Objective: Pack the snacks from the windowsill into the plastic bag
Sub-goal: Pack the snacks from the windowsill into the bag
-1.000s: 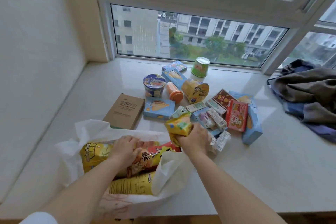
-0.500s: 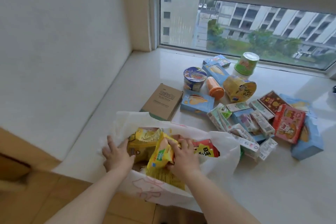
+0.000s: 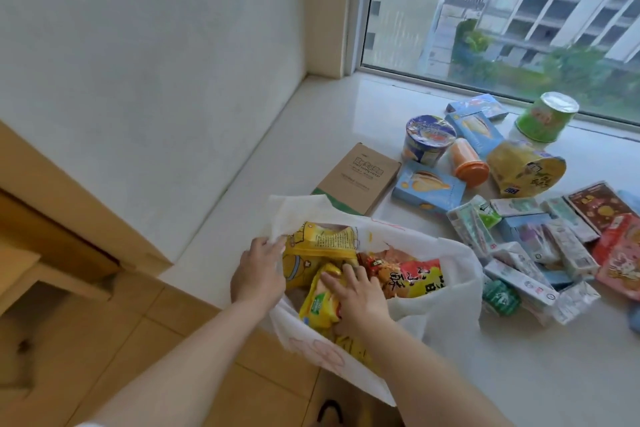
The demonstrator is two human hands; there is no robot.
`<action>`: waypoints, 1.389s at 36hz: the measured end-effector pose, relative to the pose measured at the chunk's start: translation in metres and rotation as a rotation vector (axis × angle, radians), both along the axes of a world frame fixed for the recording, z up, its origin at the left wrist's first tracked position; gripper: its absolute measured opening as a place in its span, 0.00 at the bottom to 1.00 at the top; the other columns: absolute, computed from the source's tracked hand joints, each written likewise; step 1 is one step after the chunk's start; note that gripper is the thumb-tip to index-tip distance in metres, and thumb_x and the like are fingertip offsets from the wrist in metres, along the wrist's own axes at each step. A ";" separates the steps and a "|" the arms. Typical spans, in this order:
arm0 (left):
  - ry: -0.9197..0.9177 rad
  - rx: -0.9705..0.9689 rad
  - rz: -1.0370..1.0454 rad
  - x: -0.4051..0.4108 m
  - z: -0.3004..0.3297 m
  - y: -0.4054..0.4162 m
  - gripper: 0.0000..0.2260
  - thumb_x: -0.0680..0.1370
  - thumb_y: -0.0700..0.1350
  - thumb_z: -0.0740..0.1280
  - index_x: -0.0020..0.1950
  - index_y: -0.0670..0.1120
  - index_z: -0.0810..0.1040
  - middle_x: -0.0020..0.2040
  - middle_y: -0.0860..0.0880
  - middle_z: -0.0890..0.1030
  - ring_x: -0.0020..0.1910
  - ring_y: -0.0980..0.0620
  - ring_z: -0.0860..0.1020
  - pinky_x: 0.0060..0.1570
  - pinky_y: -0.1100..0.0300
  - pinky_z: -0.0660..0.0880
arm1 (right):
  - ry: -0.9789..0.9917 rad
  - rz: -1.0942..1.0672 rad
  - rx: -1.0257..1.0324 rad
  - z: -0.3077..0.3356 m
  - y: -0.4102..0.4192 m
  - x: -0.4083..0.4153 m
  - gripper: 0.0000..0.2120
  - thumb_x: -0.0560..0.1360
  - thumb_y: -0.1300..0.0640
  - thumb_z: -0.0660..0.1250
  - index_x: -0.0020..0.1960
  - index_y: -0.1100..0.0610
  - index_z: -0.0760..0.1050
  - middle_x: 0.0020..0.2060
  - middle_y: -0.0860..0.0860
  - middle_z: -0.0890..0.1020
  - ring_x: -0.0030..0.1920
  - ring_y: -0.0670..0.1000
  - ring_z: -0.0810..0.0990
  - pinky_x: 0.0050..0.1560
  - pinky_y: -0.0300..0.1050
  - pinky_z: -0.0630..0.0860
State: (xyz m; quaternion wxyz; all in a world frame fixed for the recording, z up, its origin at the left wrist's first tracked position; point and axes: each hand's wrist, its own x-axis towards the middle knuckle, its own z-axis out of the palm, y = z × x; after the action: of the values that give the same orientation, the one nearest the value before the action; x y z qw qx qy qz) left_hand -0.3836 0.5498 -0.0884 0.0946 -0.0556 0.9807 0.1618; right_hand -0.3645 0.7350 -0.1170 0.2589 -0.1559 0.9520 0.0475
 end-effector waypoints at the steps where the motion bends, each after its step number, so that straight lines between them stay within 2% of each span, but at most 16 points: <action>1: 0.032 -0.039 -0.019 0.000 0.001 0.002 0.24 0.75 0.44 0.64 0.71 0.58 0.67 0.69 0.50 0.63 0.63 0.47 0.68 0.53 0.54 0.74 | -0.017 -0.006 -0.013 0.002 0.002 -0.001 0.48 0.67 0.34 0.68 0.76 0.41 0.42 0.75 0.53 0.50 0.74 0.59 0.48 0.69 0.58 0.57; 4: 0.217 -0.119 -0.096 -0.001 0.000 0.014 0.18 0.68 0.49 0.72 0.57 0.56 0.79 0.67 0.48 0.69 0.62 0.45 0.65 0.54 0.48 0.73 | -0.042 -0.068 -0.103 0.012 0.007 -0.002 0.47 0.64 0.28 0.64 0.76 0.42 0.48 0.75 0.51 0.52 0.74 0.58 0.51 0.70 0.58 0.56; 6: 0.312 -0.139 -0.160 -0.006 -0.001 0.026 0.16 0.62 0.49 0.75 0.49 0.53 0.82 0.62 0.46 0.74 0.61 0.45 0.65 0.54 0.46 0.74 | 0.064 -0.108 -0.197 0.022 0.014 -0.003 0.39 0.68 0.28 0.58 0.74 0.44 0.57 0.72 0.50 0.60 0.71 0.56 0.57 0.68 0.55 0.60; 10: 0.290 -0.085 -0.297 -0.019 0.009 0.065 0.17 0.68 0.48 0.71 0.57 0.52 0.79 0.67 0.46 0.70 0.67 0.44 0.64 0.66 0.45 0.64 | 0.392 -0.239 -0.374 0.037 0.041 -0.011 0.19 0.77 0.42 0.58 0.62 0.51 0.73 0.59 0.50 0.75 0.61 0.53 0.70 0.60 0.48 0.68; 13: 0.257 -0.040 -0.358 -0.027 0.015 0.092 0.18 0.72 0.47 0.68 0.62 0.51 0.76 0.70 0.47 0.66 0.70 0.45 0.61 0.69 0.47 0.59 | 0.592 -0.398 -0.463 0.046 0.062 -0.019 0.12 0.73 0.50 0.62 0.49 0.54 0.80 0.45 0.51 0.81 0.48 0.55 0.78 0.46 0.51 0.77; 15: 0.248 -0.016 -0.412 -0.034 0.017 0.116 0.18 0.73 0.47 0.67 0.63 0.51 0.75 0.70 0.47 0.65 0.70 0.45 0.60 0.69 0.48 0.59 | 0.680 -0.513 -0.490 0.051 0.085 -0.020 0.11 0.69 0.53 0.62 0.44 0.56 0.81 0.40 0.52 0.81 0.43 0.56 0.79 0.40 0.50 0.77; 17: 0.234 -0.007 -0.452 -0.040 0.021 0.138 0.17 0.76 0.49 0.65 0.64 0.52 0.73 0.71 0.48 0.63 0.71 0.46 0.59 0.70 0.49 0.58 | 0.708 -0.584 -0.489 0.055 0.108 -0.020 0.10 0.67 0.56 0.65 0.46 0.57 0.81 0.42 0.53 0.81 0.45 0.58 0.79 0.44 0.51 0.76; 21: 0.189 -0.015 -0.559 -0.052 0.023 0.185 0.18 0.76 0.49 0.63 0.66 0.52 0.71 0.72 0.49 0.60 0.72 0.47 0.57 0.71 0.49 0.54 | 0.626 -0.781 -0.456 0.052 0.159 -0.013 0.13 0.72 0.60 0.64 0.56 0.58 0.78 0.53 0.55 0.79 0.56 0.58 0.73 0.57 0.51 0.69; 28: 0.157 -0.085 -0.668 -0.084 0.020 0.263 0.17 0.76 0.50 0.62 0.66 0.54 0.72 0.71 0.51 0.62 0.70 0.49 0.60 0.70 0.51 0.56 | 0.479 -0.967 -0.349 0.029 0.241 0.000 0.15 0.74 0.59 0.62 0.60 0.57 0.75 0.57 0.55 0.76 0.58 0.57 0.70 0.57 0.50 0.67; 32: 0.104 -0.196 -0.742 -0.102 0.014 0.304 0.19 0.76 0.50 0.62 0.67 0.54 0.70 0.70 0.51 0.64 0.68 0.48 0.63 0.65 0.52 0.62 | 0.362 -0.992 -0.276 0.017 0.278 0.000 0.18 0.75 0.54 0.62 0.64 0.55 0.70 0.60 0.52 0.73 0.62 0.54 0.68 0.60 0.46 0.65; 36: 0.045 -0.303 -0.837 -0.116 0.001 0.340 0.20 0.76 0.47 0.61 0.69 0.53 0.68 0.70 0.51 0.66 0.68 0.47 0.63 0.65 0.52 0.61 | 0.187 -0.984 -0.209 0.005 0.309 -0.009 0.30 0.73 0.46 0.66 0.70 0.54 0.62 0.65 0.53 0.68 0.65 0.54 0.64 0.63 0.47 0.66; 40: -0.016 -0.372 -0.902 -0.126 -0.012 0.367 0.23 0.76 0.43 0.61 0.71 0.52 0.65 0.71 0.51 0.66 0.70 0.47 0.62 0.67 0.51 0.60 | 0.078 -0.931 -0.196 -0.006 0.329 -0.019 0.40 0.69 0.44 0.69 0.74 0.54 0.55 0.67 0.54 0.64 0.67 0.55 0.62 0.65 0.49 0.65; 43: -0.074 -0.405 -0.935 -0.135 -0.025 0.379 0.27 0.76 0.41 0.60 0.74 0.53 0.61 0.74 0.51 0.62 0.74 0.47 0.57 0.72 0.47 0.55 | 0.018 -0.889 -0.213 -0.013 0.338 -0.027 0.42 0.69 0.45 0.70 0.74 0.53 0.52 0.68 0.54 0.62 0.68 0.56 0.61 0.66 0.50 0.64; 46: -0.139 -0.466 -0.994 -0.142 -0.033 0.387 0.29 0.77 0.39 0.59 0.77 0.53 0.54 0.78 0.52 0.54 0.77 0.47 0.49 0.74 0.42 0.46 | -0.041 -0.851 -0.252 -0.018 0.339 -0.038 0.44 0.69 0.46 0.71 0.75 0.55 0.49 0.69 0.55 0.62 0.68 0.57 0.62 0.67 0.50 0.64; 48: -0.158 -0.553 -1.064 -0.147 -0.037 0.392 0.31 0.79 0.40 0.58 0.78 0.52 0.48 0.79 0.52 0.49 0.78 0.47 0.45 0.74 0.40 0.44 | -0.066 -0.837 -0.275 -0.021 0.339 -0.042 0.47 0.68 0.47 0.71 0.76 0.55 0.45 0.69 0.55 0.62 0.69 0.57 0.62 0.69 0.51 0.63; 50: -0.149 -0.618 -1.133 -0.154 -0.041 0.396 0.32 0.79 0.41 0.59 0.78 0.52 0.47 0.79 0.51 0.49 0.78 0.46 0.45 0.73 0.39 0.44 | -0.072 -0.834 -0.305 -0.024 0.339 -0.044 0.50 0.67 0.46 0.71 0.76 0.55 0.43 0.69 0.55 0.61 0.69 0.57 0.61 0.70 0.51 0.61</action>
State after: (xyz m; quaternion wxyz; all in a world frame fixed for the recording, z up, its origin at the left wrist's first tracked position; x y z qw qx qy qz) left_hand -0.5376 0.9462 -0.1298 0.2130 0.4344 0.8504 -0.2069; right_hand -0.4088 1.0735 -0.1415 0.2632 0.2034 0.9200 -0.2074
